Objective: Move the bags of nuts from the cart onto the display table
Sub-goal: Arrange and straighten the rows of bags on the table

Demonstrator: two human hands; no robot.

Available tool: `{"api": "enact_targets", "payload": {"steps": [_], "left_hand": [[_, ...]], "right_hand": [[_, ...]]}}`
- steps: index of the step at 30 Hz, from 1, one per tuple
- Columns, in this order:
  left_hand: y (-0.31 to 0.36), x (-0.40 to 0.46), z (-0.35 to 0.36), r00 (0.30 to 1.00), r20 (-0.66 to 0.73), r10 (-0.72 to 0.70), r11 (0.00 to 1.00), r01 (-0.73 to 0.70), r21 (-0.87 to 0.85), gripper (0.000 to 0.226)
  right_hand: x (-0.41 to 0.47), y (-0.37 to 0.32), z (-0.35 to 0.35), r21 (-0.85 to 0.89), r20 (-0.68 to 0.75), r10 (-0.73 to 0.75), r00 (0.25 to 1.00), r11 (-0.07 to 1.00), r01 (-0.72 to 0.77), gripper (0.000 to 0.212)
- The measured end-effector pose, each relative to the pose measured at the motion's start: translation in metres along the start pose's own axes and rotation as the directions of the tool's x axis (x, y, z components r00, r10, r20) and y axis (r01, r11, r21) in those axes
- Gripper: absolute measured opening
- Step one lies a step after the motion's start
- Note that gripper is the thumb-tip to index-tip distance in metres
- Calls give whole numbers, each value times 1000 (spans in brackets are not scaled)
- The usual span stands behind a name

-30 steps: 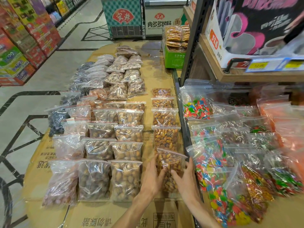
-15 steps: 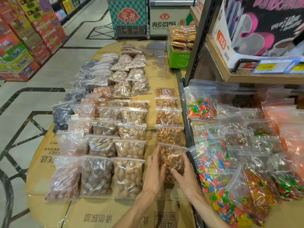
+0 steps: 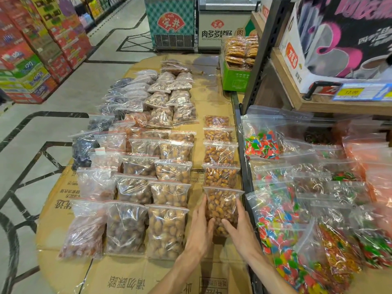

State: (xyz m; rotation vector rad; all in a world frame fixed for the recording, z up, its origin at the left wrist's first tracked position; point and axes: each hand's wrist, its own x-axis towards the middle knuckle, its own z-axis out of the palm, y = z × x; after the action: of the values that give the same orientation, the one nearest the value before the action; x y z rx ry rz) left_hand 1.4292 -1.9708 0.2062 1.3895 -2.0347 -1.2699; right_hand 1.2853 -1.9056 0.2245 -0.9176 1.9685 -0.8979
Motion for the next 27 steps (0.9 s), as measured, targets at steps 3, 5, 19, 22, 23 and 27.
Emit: {"api": "enact_targets", "payload": {"steps": [3,5,19,22,23,27], "left_hand": [[3,-1,0,1000,11,-3,1000,3,-13,75],[4,-2,-2,1000,14,-11,1000,11,-17,73],[15,-46,-46,956,-97,276,953,-259,160,55],[-9,-63,-68,898,-209,387,876,-287,388,51],[-18,-68,-73,904,-252,345,865,-202,459,58],[-43,-86,-85,978,-202,43,787,91,611,100]], "right_hand": [[0,1,-1,-23,6,-23,1000,999,23,90],[1,3,-2,-19,3,-25,1000,1000,25,90],[-20,-8,10,-28,-125,-63,990,998,60,104],[-25,-7,19,-51,-121,-60,991,997,54,109],[-26,-5,23,-56,-113,-72,991,996,66,113],[-27,0,34,-241,-95,-93,991,968,68,122]]}}
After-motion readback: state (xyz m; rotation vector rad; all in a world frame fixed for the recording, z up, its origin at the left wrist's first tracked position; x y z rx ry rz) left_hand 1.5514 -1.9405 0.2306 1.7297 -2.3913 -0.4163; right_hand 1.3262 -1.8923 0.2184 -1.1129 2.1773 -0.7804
